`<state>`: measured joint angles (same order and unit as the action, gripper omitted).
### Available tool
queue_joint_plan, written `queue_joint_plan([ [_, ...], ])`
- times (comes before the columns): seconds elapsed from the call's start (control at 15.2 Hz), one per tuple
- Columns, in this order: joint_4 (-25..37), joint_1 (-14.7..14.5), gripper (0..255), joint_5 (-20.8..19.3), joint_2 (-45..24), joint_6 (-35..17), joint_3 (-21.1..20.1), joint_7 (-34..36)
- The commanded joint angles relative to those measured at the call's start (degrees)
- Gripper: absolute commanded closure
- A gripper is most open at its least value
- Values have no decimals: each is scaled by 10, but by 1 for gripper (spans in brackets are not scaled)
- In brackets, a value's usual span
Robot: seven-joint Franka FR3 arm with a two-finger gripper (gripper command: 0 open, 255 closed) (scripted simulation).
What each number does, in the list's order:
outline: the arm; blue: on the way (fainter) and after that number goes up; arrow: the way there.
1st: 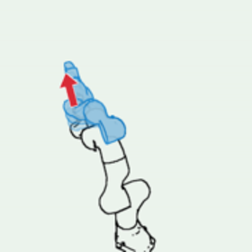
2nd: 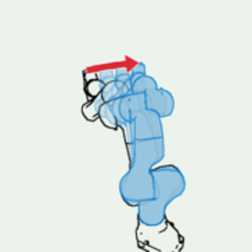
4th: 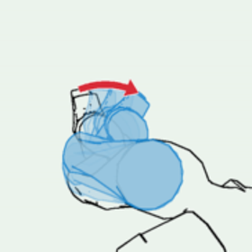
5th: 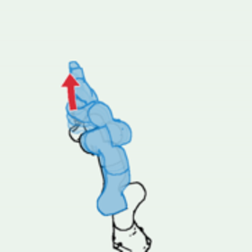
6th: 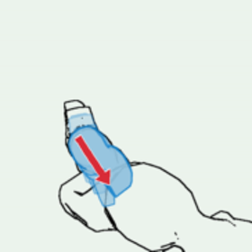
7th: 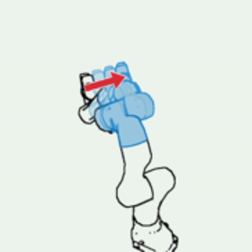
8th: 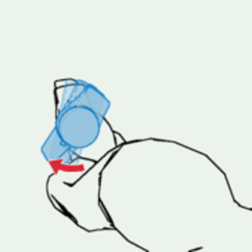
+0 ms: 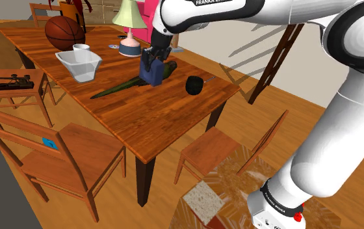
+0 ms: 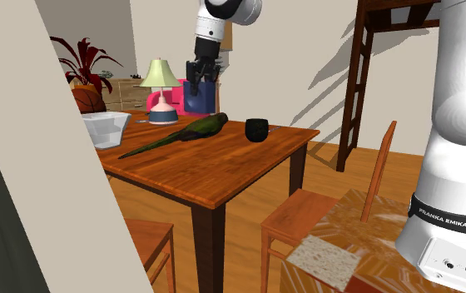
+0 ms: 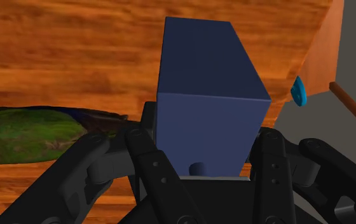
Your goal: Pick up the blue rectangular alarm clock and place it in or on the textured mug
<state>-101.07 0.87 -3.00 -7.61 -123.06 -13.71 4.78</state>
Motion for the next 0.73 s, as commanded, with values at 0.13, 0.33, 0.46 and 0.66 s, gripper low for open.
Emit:
queue_joint_plan([
  [0.13,-3,31,255,20,6,1,19,-59],
  [0.33,0,53,255,33,5,4,34,-102],
  [0.46,6,68,255,41,2,7,44,-131],
  [0.66,20,91,255,53,-7,14,59,-172],
])
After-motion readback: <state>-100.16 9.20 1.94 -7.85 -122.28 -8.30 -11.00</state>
